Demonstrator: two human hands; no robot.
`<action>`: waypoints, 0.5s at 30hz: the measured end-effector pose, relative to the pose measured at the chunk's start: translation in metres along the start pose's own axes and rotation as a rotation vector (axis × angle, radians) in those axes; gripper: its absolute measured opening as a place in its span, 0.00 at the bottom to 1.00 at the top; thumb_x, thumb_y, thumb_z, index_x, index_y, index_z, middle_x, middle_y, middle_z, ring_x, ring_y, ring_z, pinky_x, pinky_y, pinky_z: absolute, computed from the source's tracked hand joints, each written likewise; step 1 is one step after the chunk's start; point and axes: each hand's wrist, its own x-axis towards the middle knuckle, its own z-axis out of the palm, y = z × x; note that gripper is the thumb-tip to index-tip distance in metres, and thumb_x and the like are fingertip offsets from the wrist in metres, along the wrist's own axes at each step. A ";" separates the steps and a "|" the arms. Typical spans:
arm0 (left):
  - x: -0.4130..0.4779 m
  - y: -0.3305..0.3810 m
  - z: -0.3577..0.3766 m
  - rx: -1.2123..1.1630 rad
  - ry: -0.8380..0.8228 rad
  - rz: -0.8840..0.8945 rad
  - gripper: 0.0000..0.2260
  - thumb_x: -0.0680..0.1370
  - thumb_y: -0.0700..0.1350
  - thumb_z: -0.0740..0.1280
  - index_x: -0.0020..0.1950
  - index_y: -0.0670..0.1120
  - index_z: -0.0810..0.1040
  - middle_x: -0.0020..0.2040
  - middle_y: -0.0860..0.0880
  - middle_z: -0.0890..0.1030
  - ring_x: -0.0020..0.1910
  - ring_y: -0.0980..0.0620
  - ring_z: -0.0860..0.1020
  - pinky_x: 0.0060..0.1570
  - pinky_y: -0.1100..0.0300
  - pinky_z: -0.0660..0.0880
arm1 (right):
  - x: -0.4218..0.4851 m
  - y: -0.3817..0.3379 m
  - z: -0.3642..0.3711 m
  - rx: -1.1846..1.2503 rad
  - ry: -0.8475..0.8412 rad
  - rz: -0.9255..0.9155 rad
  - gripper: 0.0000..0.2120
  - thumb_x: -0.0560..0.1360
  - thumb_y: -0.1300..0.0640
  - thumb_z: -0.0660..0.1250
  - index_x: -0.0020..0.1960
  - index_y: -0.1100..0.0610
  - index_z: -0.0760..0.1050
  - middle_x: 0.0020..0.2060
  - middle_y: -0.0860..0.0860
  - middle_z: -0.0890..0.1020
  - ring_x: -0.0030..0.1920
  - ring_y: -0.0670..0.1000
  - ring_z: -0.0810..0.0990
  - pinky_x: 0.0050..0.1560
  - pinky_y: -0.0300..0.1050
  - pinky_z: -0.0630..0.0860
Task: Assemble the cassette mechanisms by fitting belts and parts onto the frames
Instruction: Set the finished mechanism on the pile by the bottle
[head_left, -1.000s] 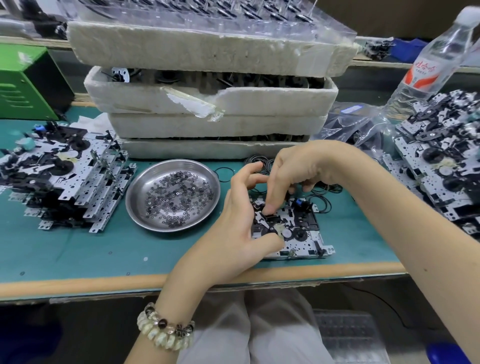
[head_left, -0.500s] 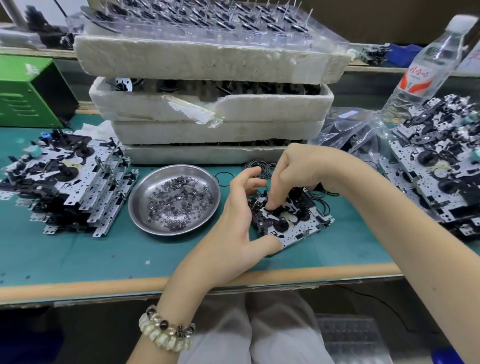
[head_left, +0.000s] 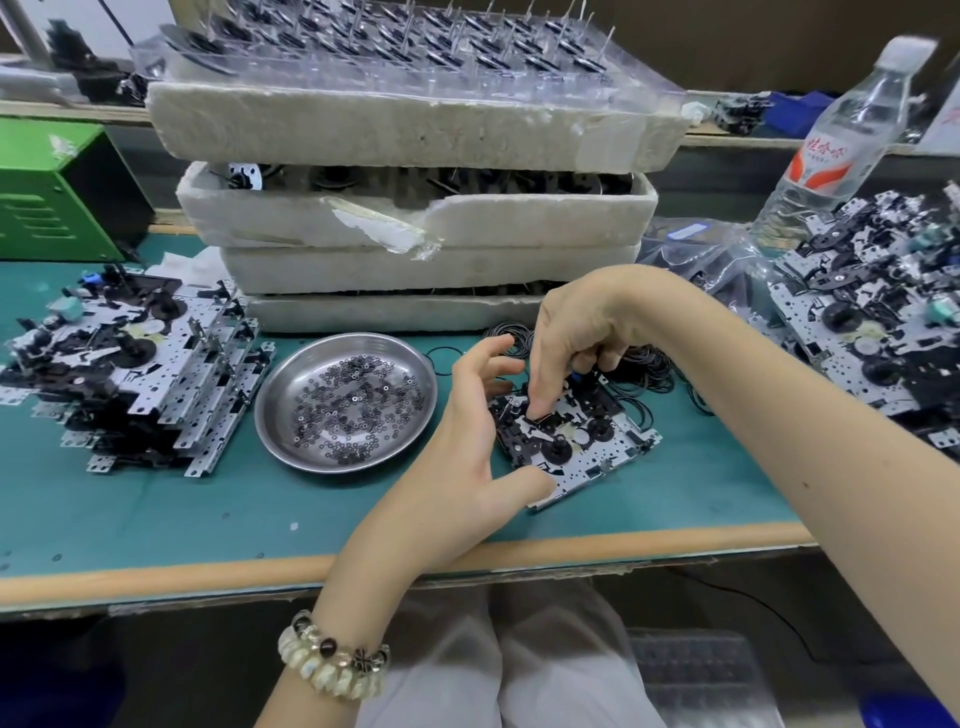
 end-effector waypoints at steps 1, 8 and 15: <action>0.000 0.000 0.000 -0.001 0.001 -0.002 0.41 0.66 0.52 0.68 0.74 0.61 0.51 0.71 0.59 0.64 0.73 0.65 0.62 0.72 0.64 0.60 | -0.004 0.001 0.001 -0.030 0.049 -0.036 0.21 0.60 0.54 0.82 0.50 0.60 0.84 0.28 0.48 0.78 0.34 0.51 0.70 0.33 0.42 0.66; 0.001 -0.001 0.001 0.012 -0.013 0.007 0.41 0.68 0.48 0.68 0.75 0.60 0.50 0.72 0.57 0.64 0.74 0.63 0.61 0.72 0.65 0.60 | -0.028 0.014 0.054 -0.331 0.655 -0.334 0.01 0.68 0.56 0.73 0.38 0.52 0.81 0.37 0.51 0.82 0.43 0.55 0.81 0.45 0.49 0.80; 0.000 0.002 0.002 0.008 -0.022 0.022 0.39 0.69 0.44 0.68 0.72 0.62 0.50 0.70 0.58 0.64 0.72 0.63 0.65 0.69 0.69 0.62 | -0.037 0.024 0.059 -0.452 0.646 -0.464 0.07 0.70 0.52 0.66 0.36 0.52 0.79 0.38 0.51 0.78 0.46 0.54 0.76 0.46 0.48 0.75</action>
